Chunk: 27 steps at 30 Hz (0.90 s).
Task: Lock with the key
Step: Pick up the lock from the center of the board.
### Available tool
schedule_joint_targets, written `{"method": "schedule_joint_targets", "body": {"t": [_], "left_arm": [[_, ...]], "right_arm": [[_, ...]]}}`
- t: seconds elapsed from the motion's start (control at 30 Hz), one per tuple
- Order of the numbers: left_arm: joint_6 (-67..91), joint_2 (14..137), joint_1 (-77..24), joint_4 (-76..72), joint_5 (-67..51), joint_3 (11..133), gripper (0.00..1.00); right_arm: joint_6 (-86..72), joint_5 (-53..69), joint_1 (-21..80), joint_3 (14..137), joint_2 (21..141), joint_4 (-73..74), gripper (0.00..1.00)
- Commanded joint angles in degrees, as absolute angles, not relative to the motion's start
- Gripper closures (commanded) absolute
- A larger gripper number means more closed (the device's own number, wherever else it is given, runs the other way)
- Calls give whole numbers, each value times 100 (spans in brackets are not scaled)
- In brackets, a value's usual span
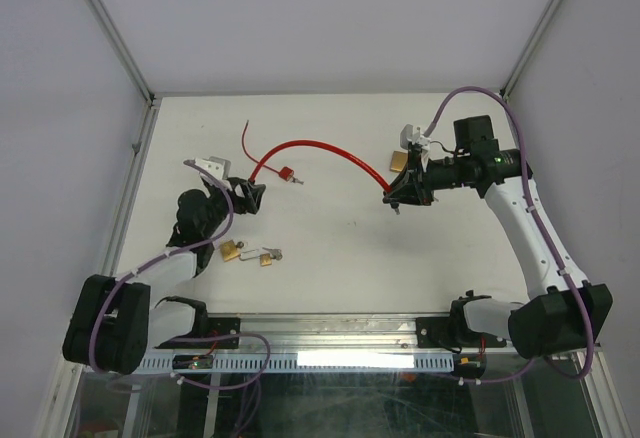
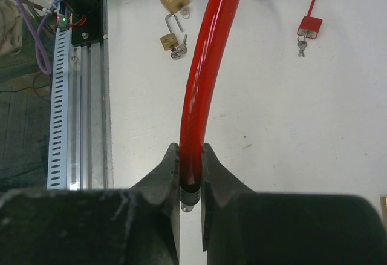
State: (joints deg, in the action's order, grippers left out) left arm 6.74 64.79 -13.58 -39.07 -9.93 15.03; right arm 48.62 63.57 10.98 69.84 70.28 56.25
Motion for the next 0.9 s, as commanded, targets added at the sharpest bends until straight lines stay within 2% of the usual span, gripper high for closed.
{"method": "schedule_joint_targets", "body": {"t": [0.0, 0.1, 0.3, 0.53, 0.77, 0.87], "left_arm": [[741, 6873, -980, -4293, -1583, 2115, 27], [624, 7331, -883, -4106, -1982, 2438, 34], [92, 7692, -824, -3669, -2639, 2818, 32], [-244, 7994, -825, -3676, -2263, 3110, 36], [-361, 8529, -823, -3572, -2612, 3492, 46], [-421, 8556, -826, -3573, -2594, 3501, 55]], "right_arm": [[5016, 6731, 1059, 7316, 7051, 5519, 100], [5027, 6757, 1060, 7324, 7069, 5545, 100], [5035, 6800, 1056, 7338, 7112, 5569, 100], [5078, 6897, 1061, 7366, 7163, 5651, 100], [5080, 6959, 1058, 7365, 7181, 5679, 100], [5081, 6976, 1060, 7357, 7172, 5690, 100]]}}
